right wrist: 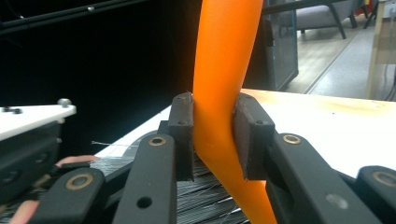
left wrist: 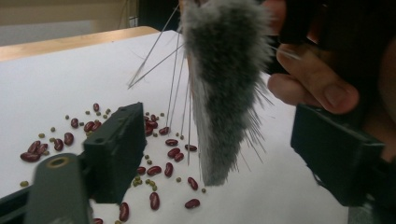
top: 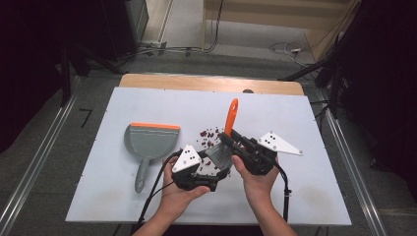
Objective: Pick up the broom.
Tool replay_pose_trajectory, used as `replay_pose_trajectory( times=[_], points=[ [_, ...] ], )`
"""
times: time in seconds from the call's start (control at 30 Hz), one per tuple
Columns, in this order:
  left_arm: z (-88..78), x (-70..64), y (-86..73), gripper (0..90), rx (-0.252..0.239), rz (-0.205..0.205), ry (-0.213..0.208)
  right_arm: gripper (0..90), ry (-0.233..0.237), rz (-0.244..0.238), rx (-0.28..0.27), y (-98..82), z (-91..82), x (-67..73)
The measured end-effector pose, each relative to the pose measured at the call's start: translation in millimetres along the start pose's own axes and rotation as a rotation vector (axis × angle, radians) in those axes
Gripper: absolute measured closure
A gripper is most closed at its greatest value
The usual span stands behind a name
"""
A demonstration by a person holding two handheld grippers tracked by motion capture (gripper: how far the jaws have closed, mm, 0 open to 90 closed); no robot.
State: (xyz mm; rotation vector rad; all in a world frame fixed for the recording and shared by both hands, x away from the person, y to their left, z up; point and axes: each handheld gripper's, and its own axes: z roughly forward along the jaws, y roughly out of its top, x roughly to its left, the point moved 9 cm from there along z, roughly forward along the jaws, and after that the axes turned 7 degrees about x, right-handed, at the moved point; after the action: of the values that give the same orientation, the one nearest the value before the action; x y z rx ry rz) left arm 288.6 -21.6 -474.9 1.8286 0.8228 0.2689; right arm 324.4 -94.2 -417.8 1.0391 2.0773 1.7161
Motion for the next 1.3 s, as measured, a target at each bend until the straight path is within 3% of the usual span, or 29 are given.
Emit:
replay_pose_trajectory(
  times=[0.13,0.23,0.3,0.43,0.47,0.5,0.67,0.73,0.87,1.0,1.07,1.1,1.13,1.23,1.27,1.3],
  points=[
    [3.9,3.6,-0.6,38.3,0.012,-0.003,0.089,69.4,0.003,-0.014,-0.011,2.8,-1.3,8.5],
    [5.5,5.6,-2.0,49.1,0.016,-0.013,0.1,69.4,-0.005,-0.03,-0.016,3.6,-1.7,14.1],
    [6.2,6.2,-3.1,54.5,0.02,-0.037,0.089,69.4,-0.012,-0.043,-0.018,3.5,-1.8,16.7],
    [6.4,2.1,-2.4,72.4,0.016,-0.029,0.069,69.4,-0.018,-0.038,-0.022,3.1,-1.7,18.2],
    [5.9,1.1,-2.5,72.4,0.017,-0.02,0.059,69.4,-0.018,-0.038,-0.022,3.1,-1.7,18.2],
    [5.8,0.7,-2.8,80.1,0.02,-0.015,0.052,69.4,-0.018,-0.031,-0.022,2.9,-1.7,17.2],
    [3.6,4.5,-3.6,84.8,0.037,0.0,0.039,68.3,-0.008,-0.037,-0.002,1.8,0.9,16.5],
    [-0.2,9.7,-4.7,85.3,0.057,-0.003,0.012,61.2,0.007,-0.059,0.022,2.7,2.5,16.1],
    [-8.1,17.6,-2.6,85.6,0.052,0.001,-0.014,45.1,0.107,-0.05,0.049,9.0,-2.4,9.1],
    [-19.0,24.2,1.6,85.6,0.056,0.048,-0.058,43.5,0.201,-0.089,0.104,6.3,-4.7,2.6],
    [-27.2,24.5,4.4,85.6,0.048,0.072,-0.129,43.5,0.25,-0.101,0.121,3.5,-5.1,2.7],
    [-27.2,24.5,4.4,85.6,0.048,0.072,-0.129,43.6,0.268,-0.107,0.126,2.4,-5.2,3.0],
    [-30.0,23.7,5.0,85.6,0.049,0.078,-0.162,43.6,0.268,-0.107,0.126,2.4,-5.2,3.0],
    [-40.1,19.6,7.0,85.5,0.054,0.124,-0.273,43.5,0.374,-0.122,0.156,-3.3,-4.2,8.1],
    [-40.1,19.6,7.0,85.5,0.054,0.124,-0.273,43.5,0.389,-0.129,0.167,-5.4,-3.8,9.6],
    [-42.3,18.5,7.4,85.6,0.049,0.126,-0.302,44.7,0.413,-0.137,0.176,-7.3,-3.8,12.1]
  ],
)
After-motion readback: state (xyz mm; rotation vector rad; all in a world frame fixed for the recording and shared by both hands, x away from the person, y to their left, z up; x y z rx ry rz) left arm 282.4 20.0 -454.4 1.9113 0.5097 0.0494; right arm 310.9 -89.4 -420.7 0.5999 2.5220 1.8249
